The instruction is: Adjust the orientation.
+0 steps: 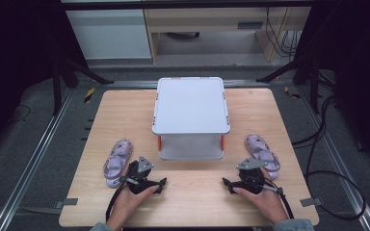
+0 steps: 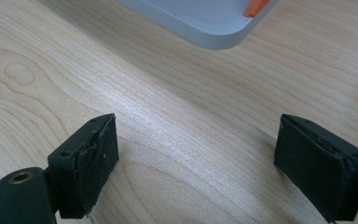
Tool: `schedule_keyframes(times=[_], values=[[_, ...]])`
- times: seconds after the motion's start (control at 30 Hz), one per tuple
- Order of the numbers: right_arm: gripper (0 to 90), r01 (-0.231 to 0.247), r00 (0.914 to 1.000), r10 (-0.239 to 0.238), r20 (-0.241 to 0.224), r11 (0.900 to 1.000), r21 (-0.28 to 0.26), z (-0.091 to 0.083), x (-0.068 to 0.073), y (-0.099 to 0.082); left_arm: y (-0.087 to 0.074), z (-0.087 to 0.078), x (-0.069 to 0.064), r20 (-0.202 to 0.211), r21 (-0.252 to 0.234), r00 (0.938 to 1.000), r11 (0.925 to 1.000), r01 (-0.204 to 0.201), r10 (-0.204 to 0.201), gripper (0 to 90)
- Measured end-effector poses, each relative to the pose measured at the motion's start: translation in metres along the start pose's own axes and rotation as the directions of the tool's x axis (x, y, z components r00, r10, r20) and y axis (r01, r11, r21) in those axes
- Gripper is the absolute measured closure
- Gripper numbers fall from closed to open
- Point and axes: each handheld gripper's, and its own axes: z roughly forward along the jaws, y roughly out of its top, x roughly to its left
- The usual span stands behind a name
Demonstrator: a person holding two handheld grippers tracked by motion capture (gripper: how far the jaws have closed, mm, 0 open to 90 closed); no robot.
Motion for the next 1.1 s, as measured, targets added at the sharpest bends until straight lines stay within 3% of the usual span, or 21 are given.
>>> schedule_keyframes(times=[0.2,0.3,0.43,0.77,0.93,1.1], values=[[13.5,0.000,1.0000,0.000,0.000,1.0000,0.000,0.000,0.000,0.000,0.002,-0.003,0.001,0.004,0.020,1.0000,0.9998,-0.003,0.002,4.9],[13.6,0.000,1.0000,0.000,0.000,1.0000,0.000,0.000,0.000,0.000,0.003,-0.007,0.002,0.013,0.010,0.9999,0.9999,0.009,-0.009,5.1],[13.5,0.000,1.0000,0.000,0.000,1.0000,0.000,0.000,0.000,0.000,0.005,-0.015,0.006,-0.008,-0.007,0.9999,0.9999,0.012,-0.012,6.8],[13.5,0.000,1.0000,0.000,0.000,1.0000,0.000,0.000,0.000,0.000,0.009,-0.054,0.017,-0.099,-0.086,0.9944,0.9959,0.028,-0.036,16.1],[13.6,0.000,1.0000,0.000,0.000,1.0000,0.000,0.000,0.000,0.000,0.009,-0.077,0.025,-0.156,-0.126,0.9865,0.9916,0.028,-0.048,23.3],[13.5,0.000,1.0000,0.000,0.000,1.0000,0.000,0.000,0.000,0.000,0.008,-0.089,0.027,-0.196,-0.146,0.9796,0.9892,0.013,-0.042,28.8]])
